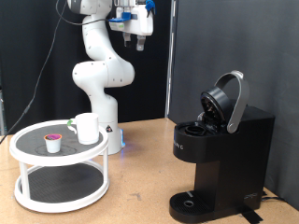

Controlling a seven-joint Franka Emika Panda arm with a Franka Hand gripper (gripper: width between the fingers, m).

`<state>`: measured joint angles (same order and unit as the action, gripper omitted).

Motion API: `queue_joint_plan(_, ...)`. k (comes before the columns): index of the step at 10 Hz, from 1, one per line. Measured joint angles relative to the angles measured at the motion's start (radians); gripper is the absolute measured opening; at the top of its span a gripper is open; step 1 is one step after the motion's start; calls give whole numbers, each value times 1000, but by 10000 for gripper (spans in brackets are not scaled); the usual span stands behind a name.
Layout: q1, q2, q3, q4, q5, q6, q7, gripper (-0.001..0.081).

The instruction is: Make a cup of coffee with the keurig machine

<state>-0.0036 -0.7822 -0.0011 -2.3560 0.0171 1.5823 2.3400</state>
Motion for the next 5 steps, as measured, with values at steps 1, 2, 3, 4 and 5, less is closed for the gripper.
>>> queue_joint_plan(1,-5,-3,-17,0,0,0,-7,808)
queue_joint_plan(2,-13,-11,-43,0,-4,-1,-26,808)
queue_joint_plan(3,-24,-22,-73,0,-14,-8,-51,808)
queue_joint_plan(4,-34,-32,-99,0,-34,-19,-79,808)
queue_joint_plan(5,-44,-40,-124,0,-57,-29,-109,808)
